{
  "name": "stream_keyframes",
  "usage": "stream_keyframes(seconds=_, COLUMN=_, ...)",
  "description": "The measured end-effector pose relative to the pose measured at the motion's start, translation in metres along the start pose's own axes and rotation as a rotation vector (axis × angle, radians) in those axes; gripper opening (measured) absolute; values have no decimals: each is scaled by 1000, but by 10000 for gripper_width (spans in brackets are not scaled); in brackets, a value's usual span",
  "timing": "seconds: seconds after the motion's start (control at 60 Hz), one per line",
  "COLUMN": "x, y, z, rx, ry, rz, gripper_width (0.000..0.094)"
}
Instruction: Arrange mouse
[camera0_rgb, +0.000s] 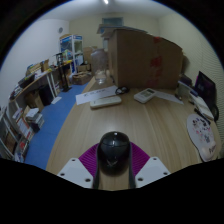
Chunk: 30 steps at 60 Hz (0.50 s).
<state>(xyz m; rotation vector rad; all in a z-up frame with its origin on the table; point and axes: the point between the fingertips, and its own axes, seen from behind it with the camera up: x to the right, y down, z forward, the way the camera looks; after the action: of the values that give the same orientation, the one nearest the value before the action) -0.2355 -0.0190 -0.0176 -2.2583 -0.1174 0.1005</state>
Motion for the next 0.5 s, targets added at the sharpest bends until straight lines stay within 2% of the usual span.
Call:
stream_keyframes(seconds=0.1, x=-7, y=2, z=-8, rx=-16, ry=-33, rz=-40, gripper_width=392)
stream_keyframes(seconds=0.15, x=-17, y=-6, z=-21, rx=-4, ry=-83, rz=-49, gripper_width=394)
stream_keyframes(seconds=0.217, x=-15, y=-42, z=-53, rx=79, ry=-119, rz=-67, gripper_width=392)
stream_keyframes(seconds=0.317, x=20, y=-122, z=-108, rx=254, ry=-156, rz=-85, gripper_width=390)
stream_keyframes(seconds=0.417, x=123, y=-178, z=-144, rx=369, ry=-19, rz=-117, gripper_width=390)
stream_keyframes(seconds=0.5, x=224, y=-179, z=-144, rx=364, ry=83, rz=-105, gripper_width=389)
